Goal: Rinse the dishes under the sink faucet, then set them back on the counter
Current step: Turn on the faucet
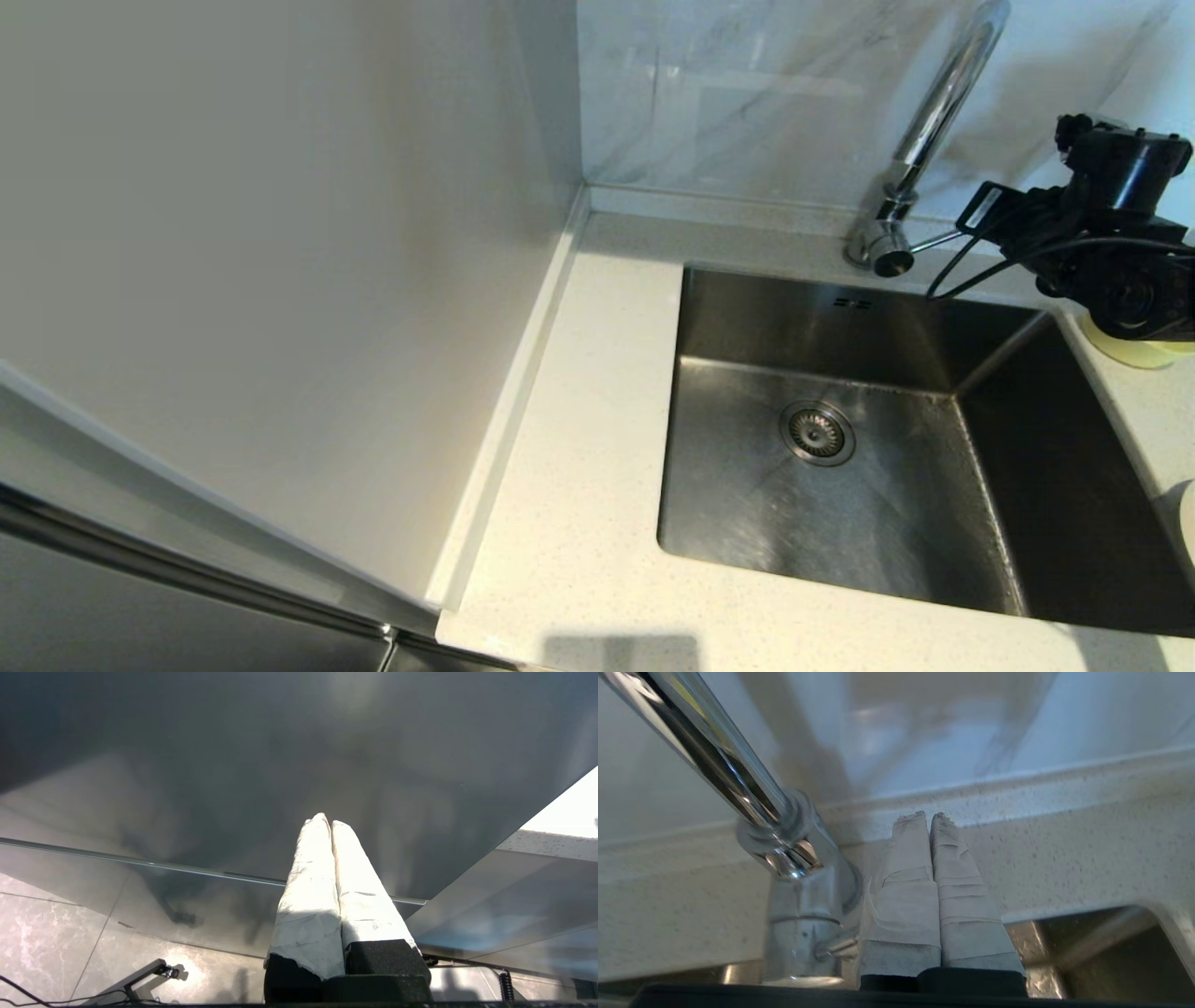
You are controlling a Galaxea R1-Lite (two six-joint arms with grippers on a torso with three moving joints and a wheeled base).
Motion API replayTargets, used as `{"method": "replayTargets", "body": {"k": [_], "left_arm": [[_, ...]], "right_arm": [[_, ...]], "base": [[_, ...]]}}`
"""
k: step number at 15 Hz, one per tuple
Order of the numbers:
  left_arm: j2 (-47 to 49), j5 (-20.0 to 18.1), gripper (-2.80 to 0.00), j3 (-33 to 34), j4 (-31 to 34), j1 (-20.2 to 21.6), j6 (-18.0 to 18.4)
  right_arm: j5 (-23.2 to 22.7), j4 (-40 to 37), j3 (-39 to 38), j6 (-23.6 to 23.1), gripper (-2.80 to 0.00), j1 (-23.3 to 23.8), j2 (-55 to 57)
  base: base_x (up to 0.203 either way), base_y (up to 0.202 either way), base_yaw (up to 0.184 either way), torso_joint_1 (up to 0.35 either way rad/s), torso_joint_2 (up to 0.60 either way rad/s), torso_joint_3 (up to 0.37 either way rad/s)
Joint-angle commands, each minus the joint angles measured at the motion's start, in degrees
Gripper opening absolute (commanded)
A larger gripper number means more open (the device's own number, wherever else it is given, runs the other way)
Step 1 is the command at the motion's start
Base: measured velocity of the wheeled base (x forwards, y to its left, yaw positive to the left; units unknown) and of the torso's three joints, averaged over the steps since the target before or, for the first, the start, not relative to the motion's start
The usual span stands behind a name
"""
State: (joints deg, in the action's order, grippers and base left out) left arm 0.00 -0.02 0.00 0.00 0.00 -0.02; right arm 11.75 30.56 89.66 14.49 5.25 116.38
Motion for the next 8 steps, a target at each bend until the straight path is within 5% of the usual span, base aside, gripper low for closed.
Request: {"method": "replayTargets", "body": {"k": [1, 5, 8], "left_arm": [[0.0, 0.0, -2.80, 0.0, 0.0, 0.0, -0.1], [0.1, 0.0, -2.80, -0.1, 0.0, 0.0, -0.1], [0.0, 0.0, -2.80, 0.0, 0.0, 0.0, -0.1]], "right_arm": [[0.0, -0.3, -0.1, 0.1, -2.80, 0.0, -0.2], [-0.5, -3.0, -2.5, -0.6, -2.80, 0.0, -2.4], [-6.0, -6.8, -7.5, -1.2, -2.80, 0.5, -7.7]], "base": [[0.000, 0.000, 0.000, 0.000, 0.00, 0.000], [0.000, 0.000, 0.000, 0.000, 0.00, 0.000], [0.000, 0.000, 0.000, 0.000, 0.00, 0.000]]}}
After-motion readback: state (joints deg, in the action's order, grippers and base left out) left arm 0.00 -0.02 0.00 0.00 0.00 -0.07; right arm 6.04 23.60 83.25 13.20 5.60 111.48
